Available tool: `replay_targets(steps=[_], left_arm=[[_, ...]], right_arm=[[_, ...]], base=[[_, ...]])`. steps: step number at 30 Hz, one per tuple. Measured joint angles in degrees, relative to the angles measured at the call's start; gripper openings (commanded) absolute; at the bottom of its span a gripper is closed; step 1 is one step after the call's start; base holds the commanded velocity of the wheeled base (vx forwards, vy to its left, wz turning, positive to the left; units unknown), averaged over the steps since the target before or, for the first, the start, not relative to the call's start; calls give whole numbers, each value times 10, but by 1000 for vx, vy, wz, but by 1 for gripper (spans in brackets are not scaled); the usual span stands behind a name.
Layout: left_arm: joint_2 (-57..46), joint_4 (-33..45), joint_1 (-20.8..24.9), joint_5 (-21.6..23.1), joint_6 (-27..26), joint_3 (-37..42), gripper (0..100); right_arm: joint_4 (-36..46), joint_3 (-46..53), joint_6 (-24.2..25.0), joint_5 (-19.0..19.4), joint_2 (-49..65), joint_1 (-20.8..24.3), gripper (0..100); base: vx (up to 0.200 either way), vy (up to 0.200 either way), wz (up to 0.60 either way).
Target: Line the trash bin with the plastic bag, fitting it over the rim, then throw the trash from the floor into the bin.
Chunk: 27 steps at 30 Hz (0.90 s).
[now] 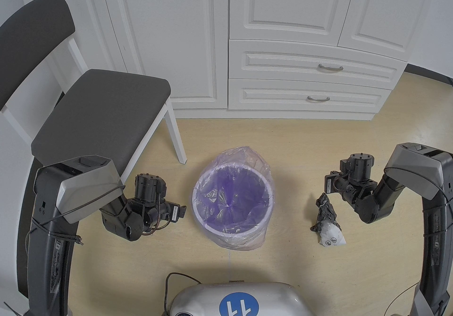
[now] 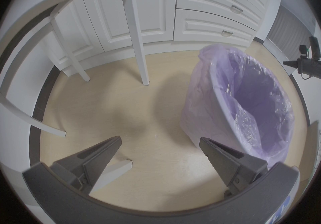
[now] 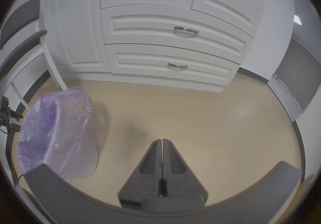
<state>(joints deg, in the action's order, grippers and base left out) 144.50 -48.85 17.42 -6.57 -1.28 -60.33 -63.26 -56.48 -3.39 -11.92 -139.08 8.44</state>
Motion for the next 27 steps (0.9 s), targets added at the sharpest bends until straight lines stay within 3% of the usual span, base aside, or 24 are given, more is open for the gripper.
replay_targets(steps=[16, 23, 27], left_arm=[[16, -65, 5, -13, 39, -70, 100], [46, -53, 9, -27, 81, -144, 100], [71, -8, 11, -31, 103, -193, 100]], right_arm=[[-7, -60, 56, 4, -39, -3, 0], [-9, -77, 63, 5, -55, -4, 0], [-9, -87, 69, 5, -66, -5, 0]], base=[[0, 0, 0], [0, 0, 0], [0, 0, 0]])
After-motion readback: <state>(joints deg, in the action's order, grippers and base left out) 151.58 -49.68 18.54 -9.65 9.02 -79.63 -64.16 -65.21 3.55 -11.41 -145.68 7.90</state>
